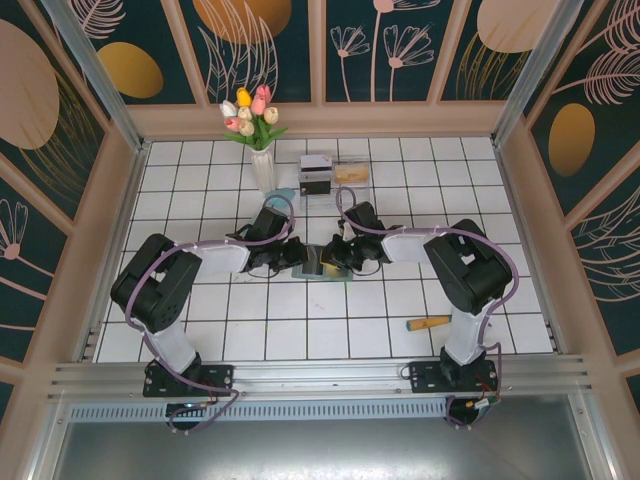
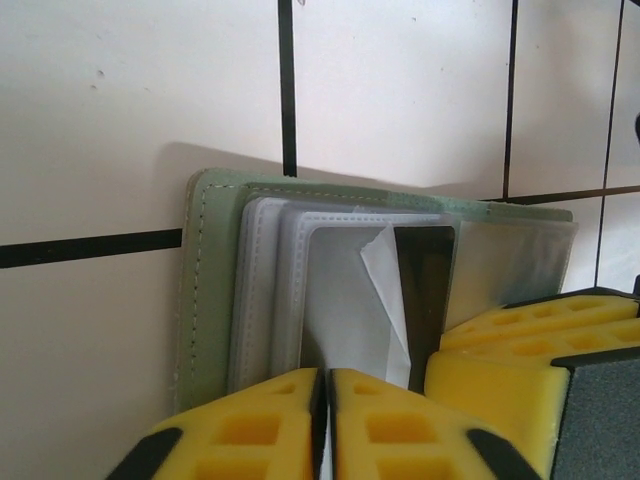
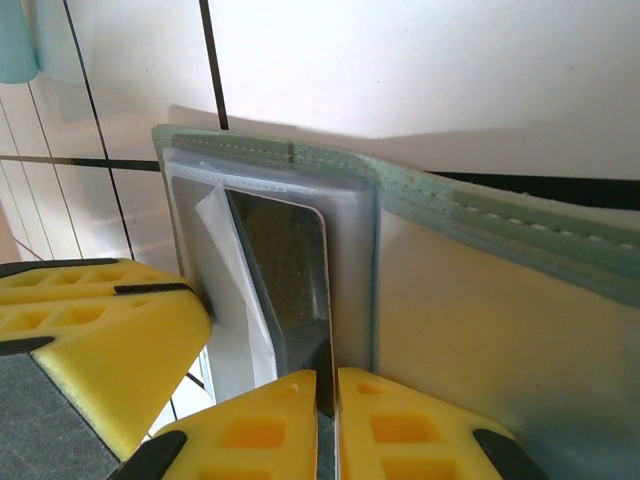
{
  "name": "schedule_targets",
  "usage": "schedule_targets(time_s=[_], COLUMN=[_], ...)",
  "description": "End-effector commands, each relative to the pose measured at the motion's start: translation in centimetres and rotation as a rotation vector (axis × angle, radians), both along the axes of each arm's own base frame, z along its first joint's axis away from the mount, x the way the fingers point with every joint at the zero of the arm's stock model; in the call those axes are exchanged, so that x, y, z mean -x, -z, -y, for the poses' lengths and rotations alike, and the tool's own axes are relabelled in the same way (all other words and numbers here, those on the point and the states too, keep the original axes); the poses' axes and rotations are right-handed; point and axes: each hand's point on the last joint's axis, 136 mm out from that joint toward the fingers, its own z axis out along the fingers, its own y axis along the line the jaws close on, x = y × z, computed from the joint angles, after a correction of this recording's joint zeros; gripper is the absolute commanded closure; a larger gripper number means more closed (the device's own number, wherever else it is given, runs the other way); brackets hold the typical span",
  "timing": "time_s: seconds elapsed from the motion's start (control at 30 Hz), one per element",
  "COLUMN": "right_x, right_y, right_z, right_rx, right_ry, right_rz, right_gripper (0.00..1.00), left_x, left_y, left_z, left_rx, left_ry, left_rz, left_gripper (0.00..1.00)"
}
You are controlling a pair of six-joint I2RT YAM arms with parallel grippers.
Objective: Take the credit cards out of the card holder
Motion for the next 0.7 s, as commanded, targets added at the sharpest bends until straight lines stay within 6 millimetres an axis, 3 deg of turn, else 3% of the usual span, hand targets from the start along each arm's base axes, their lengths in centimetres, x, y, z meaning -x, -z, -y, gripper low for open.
schedule_targets(time_s=[0.0, 0.17, 0.43, 0.67], right_x=[0.3, 0.2, 0.4, 0.2], right_y=[0.2, -0.5, -0.8, -1.5], right_z=[-0.1, 0.9, 1.4, 0.4], right_rx=[0.015, 0.036, 0.037, -0.021], right_ry=[-0.027, -0.011, -0.003, -0.023], right_rz=[0.026, 0.055, 0.058, 0.065], right_gripper=[0.86, 0.87, 0.88, 0.78], left_x=[3.5, 3.1, 2.9, 1.7], left_y=[3.9, 3.2, 2.5, -0.9], left_z=[-2.6, -2.6, -2.0, -1.4], left_rx=[-0.116, -0.107, -0.098, -0.061], left_ry=[-0.008, -0.020, 0.021, 0.034], left_rz=[-0.137, -0.119, -0.096, -0.007], left_gripper=[0.79, 0.75, 0.80, 0.83])
